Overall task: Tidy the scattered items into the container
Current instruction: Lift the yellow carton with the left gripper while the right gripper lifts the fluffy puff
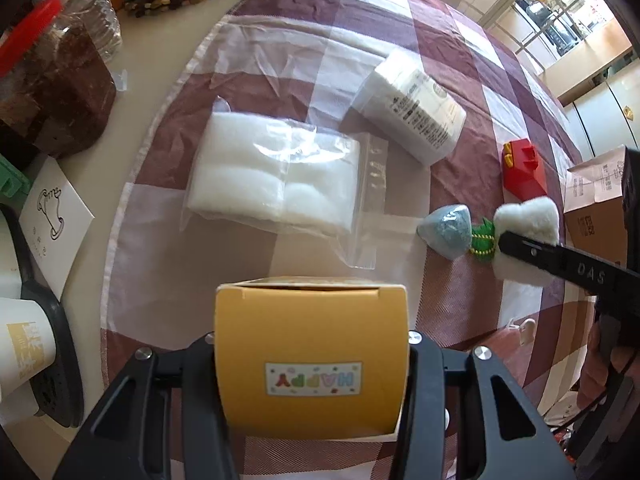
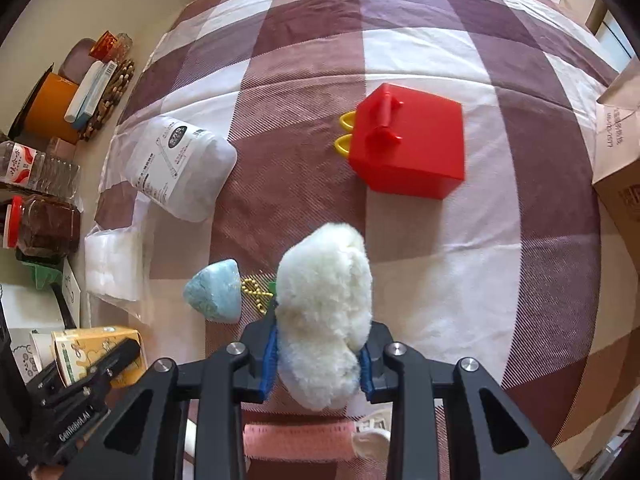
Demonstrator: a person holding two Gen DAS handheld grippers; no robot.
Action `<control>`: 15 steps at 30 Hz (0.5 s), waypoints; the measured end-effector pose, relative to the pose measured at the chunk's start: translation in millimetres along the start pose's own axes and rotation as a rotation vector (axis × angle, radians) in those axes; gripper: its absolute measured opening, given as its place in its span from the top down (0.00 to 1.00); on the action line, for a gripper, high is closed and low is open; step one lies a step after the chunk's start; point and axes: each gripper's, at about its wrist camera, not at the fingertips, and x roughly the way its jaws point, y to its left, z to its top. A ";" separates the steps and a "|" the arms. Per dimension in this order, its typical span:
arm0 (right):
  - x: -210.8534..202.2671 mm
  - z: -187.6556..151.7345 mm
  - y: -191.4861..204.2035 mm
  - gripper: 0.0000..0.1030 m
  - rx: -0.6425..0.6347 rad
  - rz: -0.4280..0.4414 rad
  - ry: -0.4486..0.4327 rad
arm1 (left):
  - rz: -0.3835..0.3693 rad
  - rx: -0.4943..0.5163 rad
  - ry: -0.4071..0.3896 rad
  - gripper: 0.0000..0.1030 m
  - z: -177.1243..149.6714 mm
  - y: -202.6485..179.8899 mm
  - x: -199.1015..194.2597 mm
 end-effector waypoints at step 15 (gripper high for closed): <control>-65.8 -27.7 -10.6 0.69 -0.011 0.066 -0.045 | 0.016 0.024 -0.045 0.56 3.5 -29.7 -43.1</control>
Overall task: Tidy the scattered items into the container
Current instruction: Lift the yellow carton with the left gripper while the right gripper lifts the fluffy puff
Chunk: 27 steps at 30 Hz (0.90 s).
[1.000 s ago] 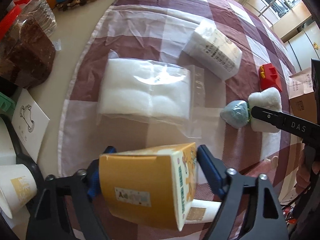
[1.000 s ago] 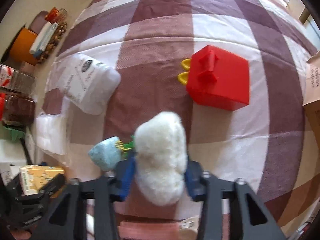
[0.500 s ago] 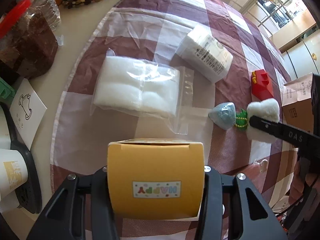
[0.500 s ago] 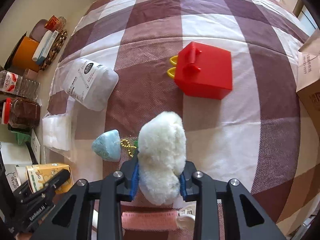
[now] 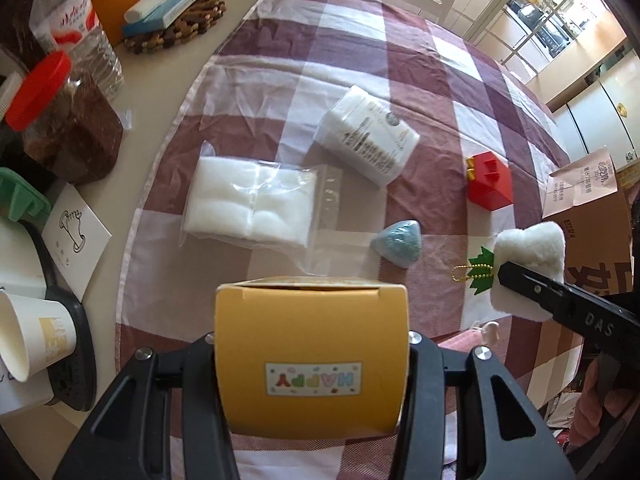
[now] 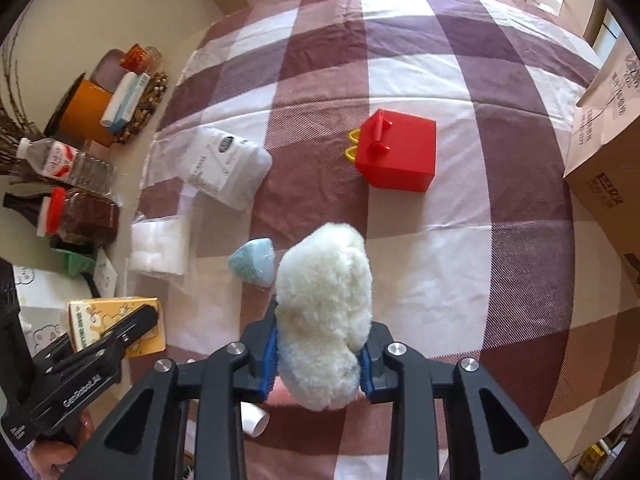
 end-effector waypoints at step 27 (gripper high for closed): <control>-76.4 -40.4 1.5 0.69 -0.004 0.002 -0.120 | 0.043 0.157 -0.067 0.56 -13.6 -64.0 -46.2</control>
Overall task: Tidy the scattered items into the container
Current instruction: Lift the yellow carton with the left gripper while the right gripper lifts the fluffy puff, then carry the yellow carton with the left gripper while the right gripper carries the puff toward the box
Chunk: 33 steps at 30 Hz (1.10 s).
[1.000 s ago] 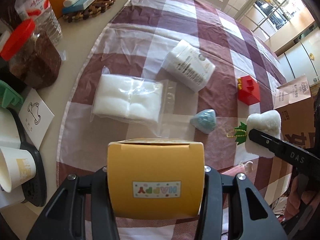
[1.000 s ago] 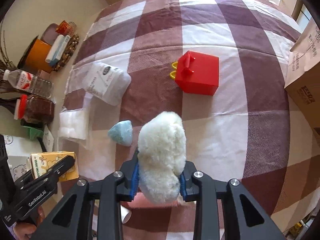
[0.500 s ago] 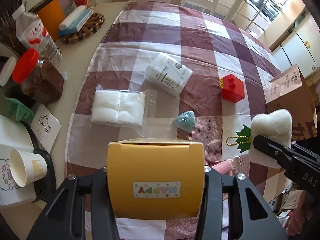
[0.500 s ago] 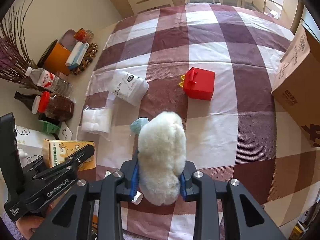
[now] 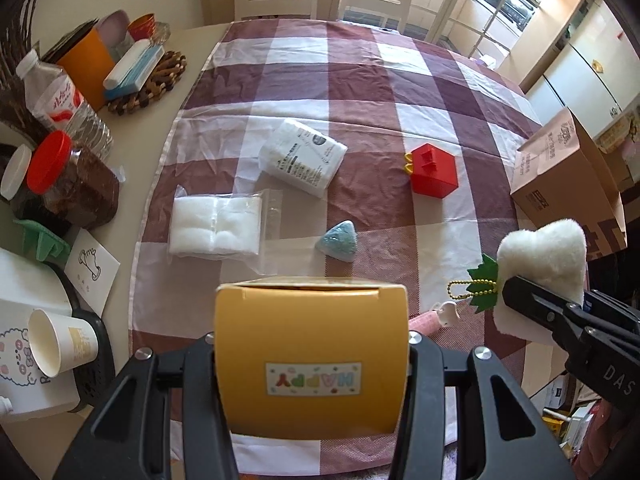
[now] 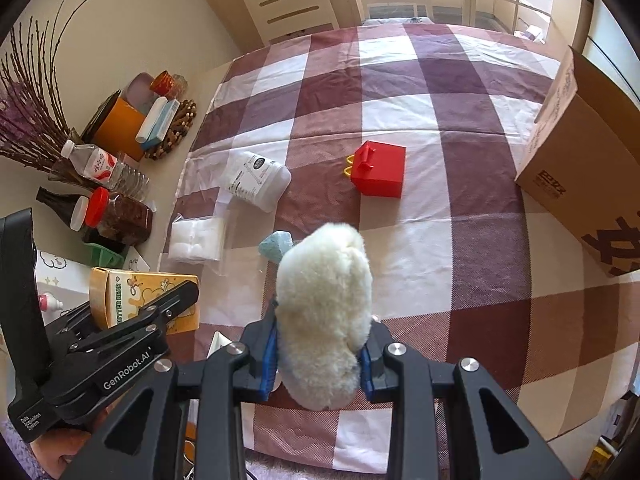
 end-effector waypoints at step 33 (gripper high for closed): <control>-52.0 -28.0 -88.6 0.69 0.183 -0.061 -0.089 | -0.064 0.235 0.001 0.56 10.4 -116.6 -2.1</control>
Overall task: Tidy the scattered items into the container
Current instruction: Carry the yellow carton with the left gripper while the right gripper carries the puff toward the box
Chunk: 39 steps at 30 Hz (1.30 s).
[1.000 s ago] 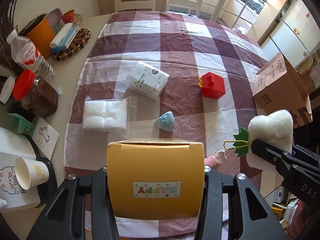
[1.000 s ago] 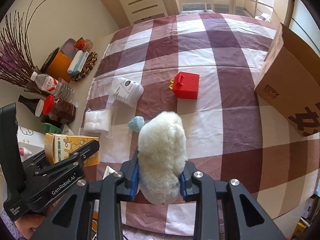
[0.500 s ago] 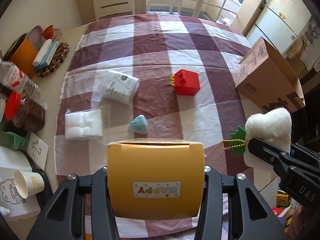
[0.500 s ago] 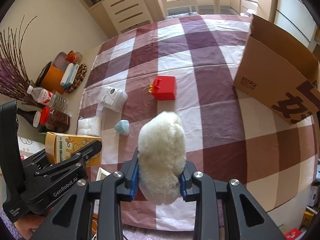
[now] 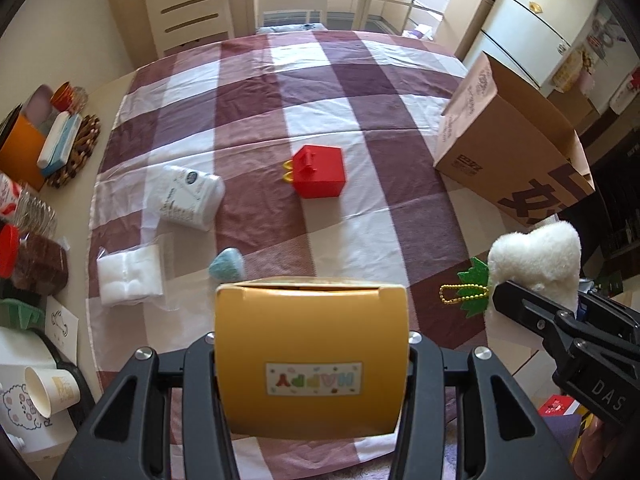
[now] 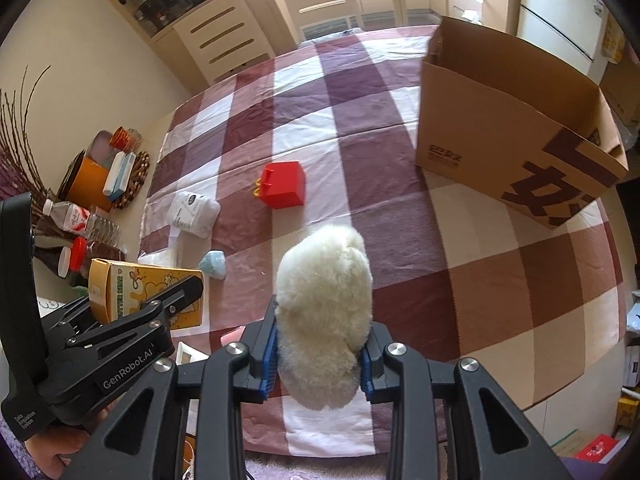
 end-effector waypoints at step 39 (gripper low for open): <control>-32.1 0.4 -118.8 0.69 0.165 -0.045 -0.049 | -0.027 0.179 0.014 0.56 32.5 -132.2 25.6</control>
